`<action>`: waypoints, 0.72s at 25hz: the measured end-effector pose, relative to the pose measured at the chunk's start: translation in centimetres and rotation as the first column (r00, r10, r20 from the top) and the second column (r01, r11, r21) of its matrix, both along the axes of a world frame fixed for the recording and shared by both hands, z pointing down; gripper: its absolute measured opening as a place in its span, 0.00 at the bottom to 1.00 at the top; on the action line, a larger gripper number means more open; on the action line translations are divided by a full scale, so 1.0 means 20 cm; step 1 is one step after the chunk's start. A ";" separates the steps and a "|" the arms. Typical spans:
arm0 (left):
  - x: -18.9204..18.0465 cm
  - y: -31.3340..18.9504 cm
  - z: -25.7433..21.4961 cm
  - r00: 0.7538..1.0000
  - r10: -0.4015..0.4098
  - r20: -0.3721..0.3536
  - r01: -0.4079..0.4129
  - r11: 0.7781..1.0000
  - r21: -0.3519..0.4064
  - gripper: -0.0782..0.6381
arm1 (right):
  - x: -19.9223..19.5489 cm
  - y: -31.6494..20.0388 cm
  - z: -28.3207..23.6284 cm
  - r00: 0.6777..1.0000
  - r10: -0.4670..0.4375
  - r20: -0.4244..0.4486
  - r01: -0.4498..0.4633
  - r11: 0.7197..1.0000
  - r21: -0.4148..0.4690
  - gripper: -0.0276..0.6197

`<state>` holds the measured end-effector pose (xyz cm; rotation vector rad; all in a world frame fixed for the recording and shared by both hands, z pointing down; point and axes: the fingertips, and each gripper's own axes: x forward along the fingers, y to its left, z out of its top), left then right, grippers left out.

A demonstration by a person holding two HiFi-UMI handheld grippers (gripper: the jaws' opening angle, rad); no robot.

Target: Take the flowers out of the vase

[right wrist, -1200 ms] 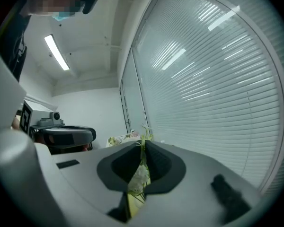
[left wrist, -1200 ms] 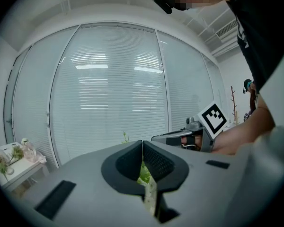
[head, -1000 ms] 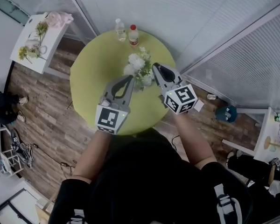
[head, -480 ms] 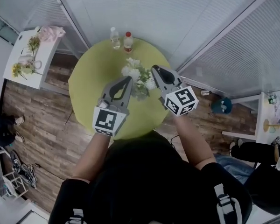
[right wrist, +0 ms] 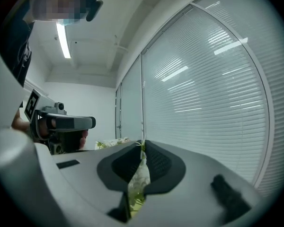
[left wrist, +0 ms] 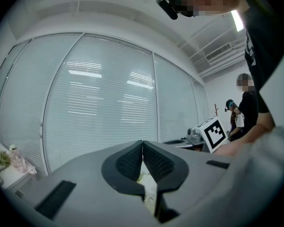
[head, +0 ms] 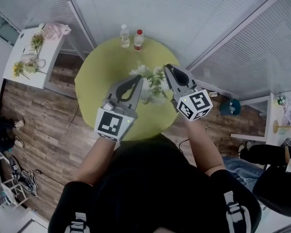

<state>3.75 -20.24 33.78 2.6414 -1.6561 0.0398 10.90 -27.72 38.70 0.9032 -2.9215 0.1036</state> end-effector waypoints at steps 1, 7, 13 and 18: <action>-0.02 0.01 -0.01 1.000 0.001 -0.004 -0.001 1.000 0.008 0.13 | -0.01 0.01 -0.01 1.000 0.004 0.002 -0.004 1.000 0.004 0.09; -0.07 0.08 -0.06 1.000 0.013 0.000 -0.013 0.999 0.032 0.13 | -0.06 0.08 -0.07 1.000 0.008 0.018 -0.008 1.000 0.027 0.09; -0.07 0.13 -0.10 0.999 0.041 -0.003 -0.040 0.997 0.062 0.13 | -0.06 0.15 -0.14 0.999 0.031 0.017 -0.032 0.998 0.057 0.09; -0.10 0.15 -0.11 0.998 0.067 -0.007 -0.066 0.995 0.074 0.13 | -0.08 0.20 -0.19 0.998 0.056 -0.006 -0.055 0.994 0.093 0.09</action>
